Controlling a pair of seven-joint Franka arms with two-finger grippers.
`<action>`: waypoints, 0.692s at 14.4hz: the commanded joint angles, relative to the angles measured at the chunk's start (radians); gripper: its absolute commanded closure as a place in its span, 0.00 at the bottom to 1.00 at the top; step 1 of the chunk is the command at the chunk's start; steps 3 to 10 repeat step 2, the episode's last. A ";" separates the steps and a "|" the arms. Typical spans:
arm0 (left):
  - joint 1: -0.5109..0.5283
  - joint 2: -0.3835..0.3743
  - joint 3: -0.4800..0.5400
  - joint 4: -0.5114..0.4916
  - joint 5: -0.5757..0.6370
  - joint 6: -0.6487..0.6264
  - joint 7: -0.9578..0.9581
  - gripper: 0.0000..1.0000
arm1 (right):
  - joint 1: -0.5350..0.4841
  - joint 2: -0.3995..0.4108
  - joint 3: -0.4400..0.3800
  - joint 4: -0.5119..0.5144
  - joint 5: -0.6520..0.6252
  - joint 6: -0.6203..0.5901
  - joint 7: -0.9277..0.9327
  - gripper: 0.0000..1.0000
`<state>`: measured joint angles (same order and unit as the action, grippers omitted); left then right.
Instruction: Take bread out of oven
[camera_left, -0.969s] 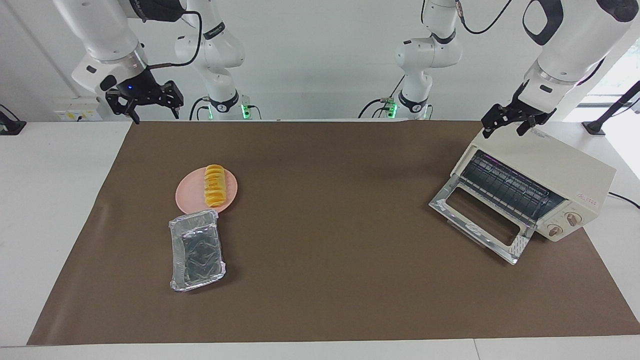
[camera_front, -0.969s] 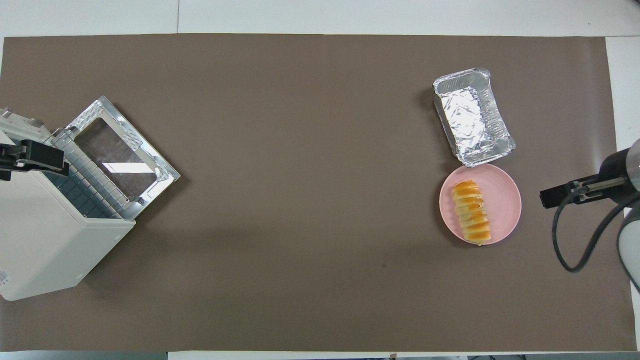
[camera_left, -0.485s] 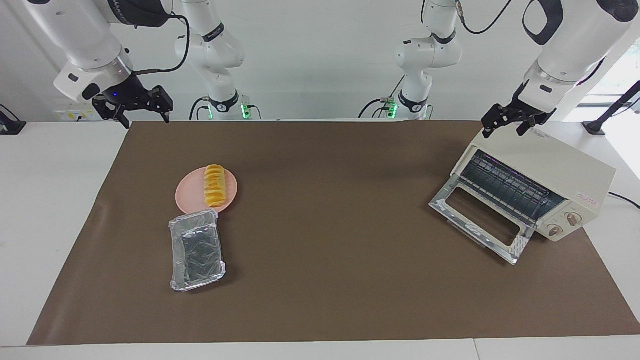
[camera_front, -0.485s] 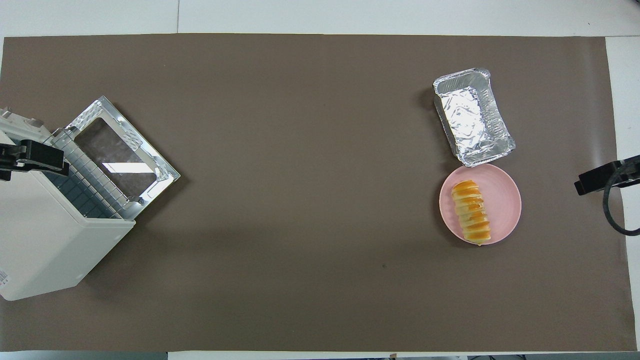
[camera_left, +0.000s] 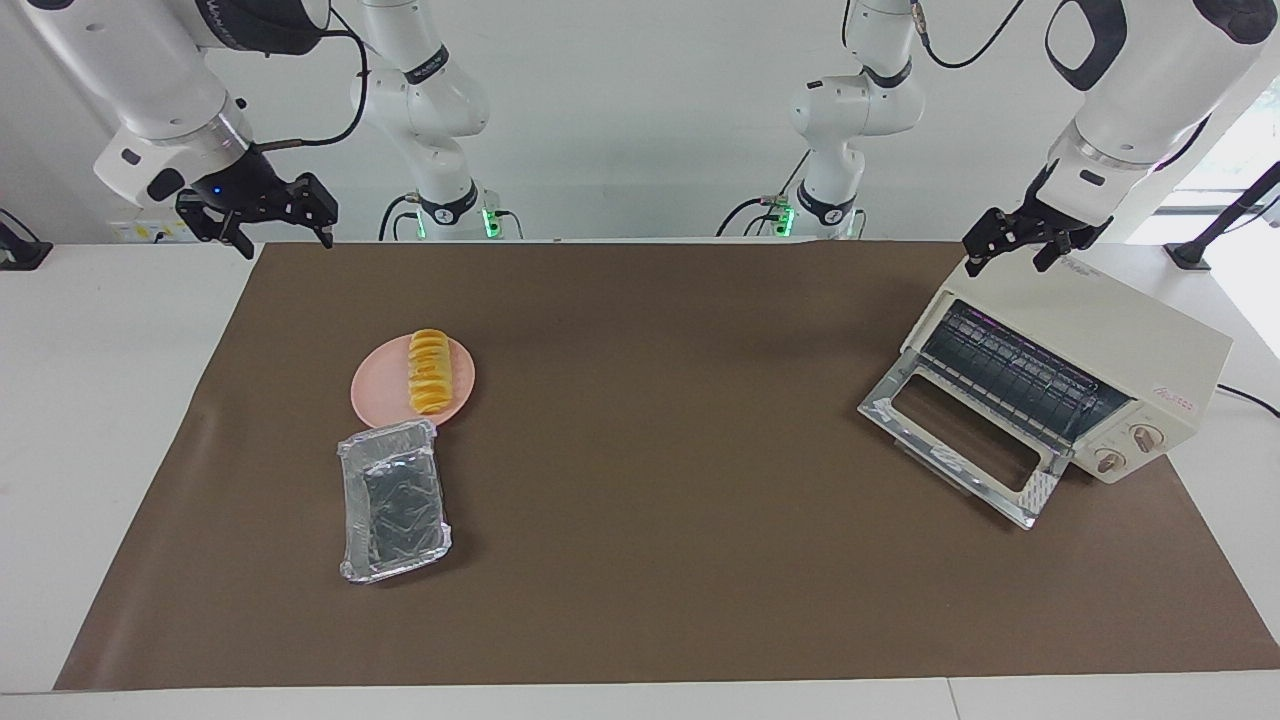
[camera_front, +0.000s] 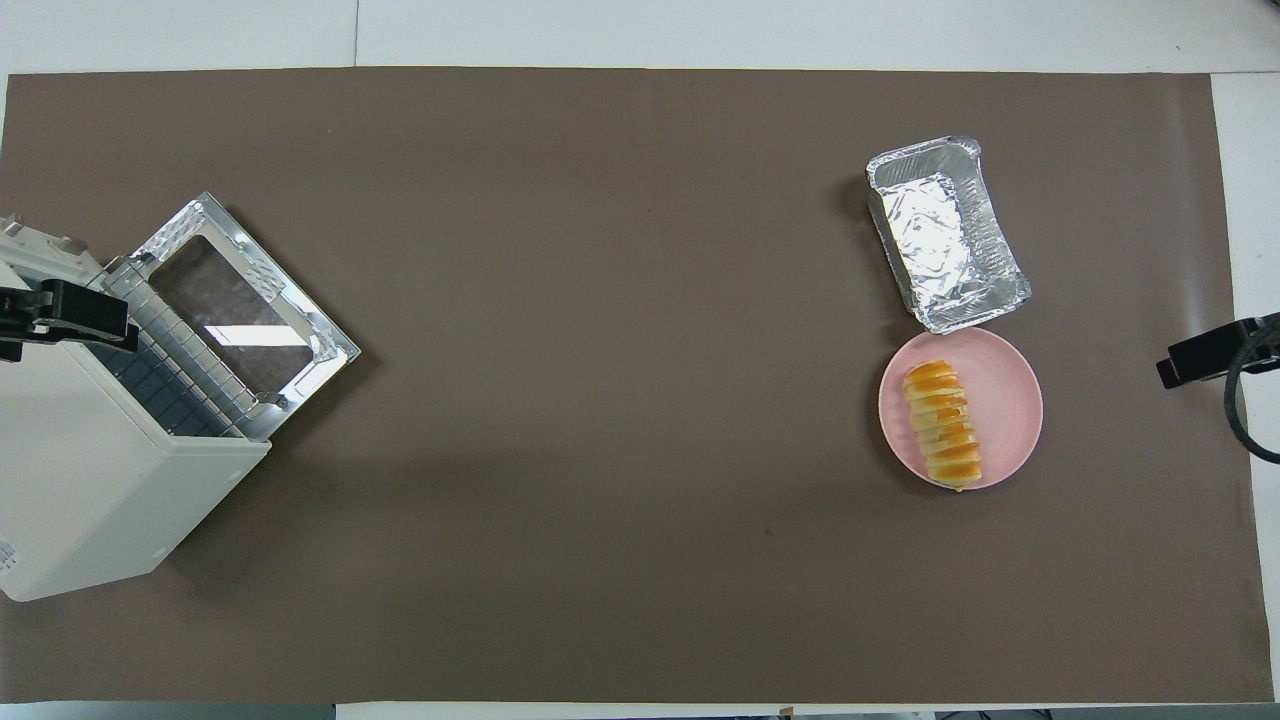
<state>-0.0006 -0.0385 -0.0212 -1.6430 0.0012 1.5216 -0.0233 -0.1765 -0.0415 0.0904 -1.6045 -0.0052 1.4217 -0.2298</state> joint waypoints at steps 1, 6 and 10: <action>0.008 -0.011 0.001 -0.006 -0.018 0.012 0.014 0.00 | -0.014 0.003 0.003 0.009 0.025 0.011 -0.010 0.00; 0.007 -0.009 0.001 -0.006 -0.018 0.015 0.014 0.00 | -0.014 0.003 0.003 0.009 0.025 0.011 -0.010 0.00; 0.007 -0.009 0.001 -0.006 -0.018 0.015 0.014 0.00 | -0.014 0.003 0.003 0.009 0.025 0.011 -0.010 0.00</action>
